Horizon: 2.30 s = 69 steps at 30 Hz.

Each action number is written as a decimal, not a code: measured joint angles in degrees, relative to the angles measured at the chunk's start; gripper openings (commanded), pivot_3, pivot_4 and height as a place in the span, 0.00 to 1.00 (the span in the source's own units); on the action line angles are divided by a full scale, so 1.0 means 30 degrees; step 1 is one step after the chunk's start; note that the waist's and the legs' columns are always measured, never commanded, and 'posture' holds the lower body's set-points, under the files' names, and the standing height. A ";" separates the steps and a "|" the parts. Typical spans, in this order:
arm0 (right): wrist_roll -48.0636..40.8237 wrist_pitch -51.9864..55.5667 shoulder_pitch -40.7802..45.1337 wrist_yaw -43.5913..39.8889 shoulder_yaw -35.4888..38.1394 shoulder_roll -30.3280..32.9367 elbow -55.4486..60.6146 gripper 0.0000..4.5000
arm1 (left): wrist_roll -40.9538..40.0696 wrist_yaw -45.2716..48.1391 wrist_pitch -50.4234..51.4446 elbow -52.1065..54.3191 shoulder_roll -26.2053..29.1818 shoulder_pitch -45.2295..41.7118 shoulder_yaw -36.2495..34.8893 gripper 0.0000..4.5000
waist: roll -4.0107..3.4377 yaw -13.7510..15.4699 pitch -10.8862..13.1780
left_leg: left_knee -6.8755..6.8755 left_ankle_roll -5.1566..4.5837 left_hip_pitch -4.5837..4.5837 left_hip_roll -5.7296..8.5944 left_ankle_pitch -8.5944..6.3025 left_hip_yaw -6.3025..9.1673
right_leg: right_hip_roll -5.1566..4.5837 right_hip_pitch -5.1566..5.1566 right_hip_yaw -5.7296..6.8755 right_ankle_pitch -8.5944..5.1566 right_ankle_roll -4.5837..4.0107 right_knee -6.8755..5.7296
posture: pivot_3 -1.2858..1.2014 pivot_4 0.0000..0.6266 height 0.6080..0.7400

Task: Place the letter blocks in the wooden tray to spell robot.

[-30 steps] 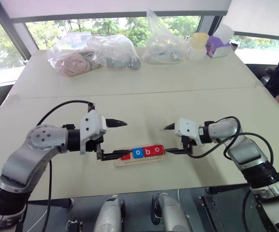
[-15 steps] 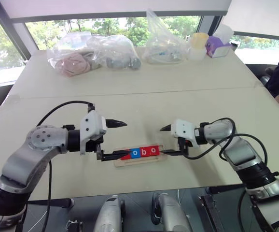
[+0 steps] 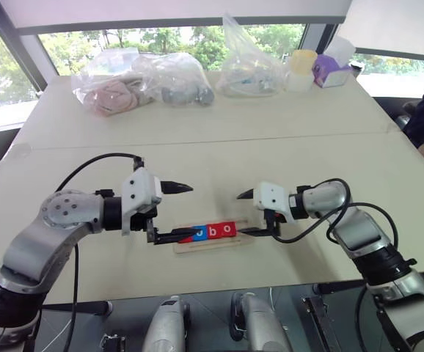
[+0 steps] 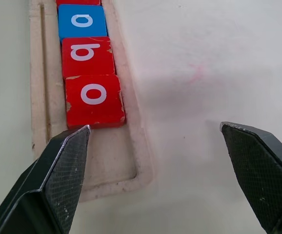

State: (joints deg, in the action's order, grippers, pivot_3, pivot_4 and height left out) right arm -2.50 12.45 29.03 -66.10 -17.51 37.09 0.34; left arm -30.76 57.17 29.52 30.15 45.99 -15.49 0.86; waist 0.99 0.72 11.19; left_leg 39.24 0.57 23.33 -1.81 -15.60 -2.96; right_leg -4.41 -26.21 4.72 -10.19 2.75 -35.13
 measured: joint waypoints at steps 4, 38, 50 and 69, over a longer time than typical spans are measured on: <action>0.0009 -0.0107 0.0146 0.0003 -0.0003 -0.0010 0.0000 0.98 | -0.0001 -0.0025 0.0002 0.0065 0.0000 -0.0001 0.0000 1.00 | 0.0000 0.0005 0.0000 | 0.0000 0.0000 0.0000 0.0000 0.0000 0.0001 | 0.0000 0.0000 0.0000 0.0001 -0.0002 0.0000 | 0.52 0.24 1.00; 0.1534 2.0234 -0.3676 1.5989 0.9544 -0.5671 0.8060 0.98 | 0.0096 0.0387 -0.0491 -0.0400 -0.0431 -0.0325 0.0210 1.00 | -0.0018 -0.0007 -0.0015 | -0.0002 0.0003 0.0006 -0.0004 0.0001 0.0008 | -0.0002 -0.0021 -0.0005 -0.0005 0.0000 -0.0024 | 0.52 0.24 1.00; 0.1112 2.3326 -0.3234 1.8190 1.1158 -0.7714 0.9211 0.86 | 0.0183 0.0458 -0.0527 -0.0683 -0.0523 -0.0427 0.0289 1.00 | -0.0034 -0.0035 -0.0035 | -0.0003 0.0002 0.0005 -0.0003 0.0001 0.0014 | -0.0002 -0.0015 -0.0006 -0.0020 0.0015 -0.0020 | 0.52 0.24 1.00; -0.3154 2.6540 -0.5643 1.7364 1.0920 -0.9058 1.4219 0.26 | 0.0718 0.0450 -0.0818 -0.0774 -0.0838 -0.0425 0.0403 1.00 | -0.0034 -0.0169 -0.0039 | -0.0034 0.0002 0.0005 -0.0014 -0.0001 0.0066 | 0.0001 -0.0029 -0.0003 -0.0030 0.0021 -0.0003 | 0.52 0.24 1.00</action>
State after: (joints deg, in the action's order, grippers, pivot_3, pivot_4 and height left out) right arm -11.96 92.07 12.10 -14.00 15.25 9.91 43.00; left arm -28.60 58.52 27.06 27.82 43.47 -16.77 2.07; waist 0.89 0.21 11.08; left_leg 39.14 0.58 23.34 -1.85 -15.60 -2.77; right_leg -4.41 -26.29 4.72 -10.28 2.81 -35.14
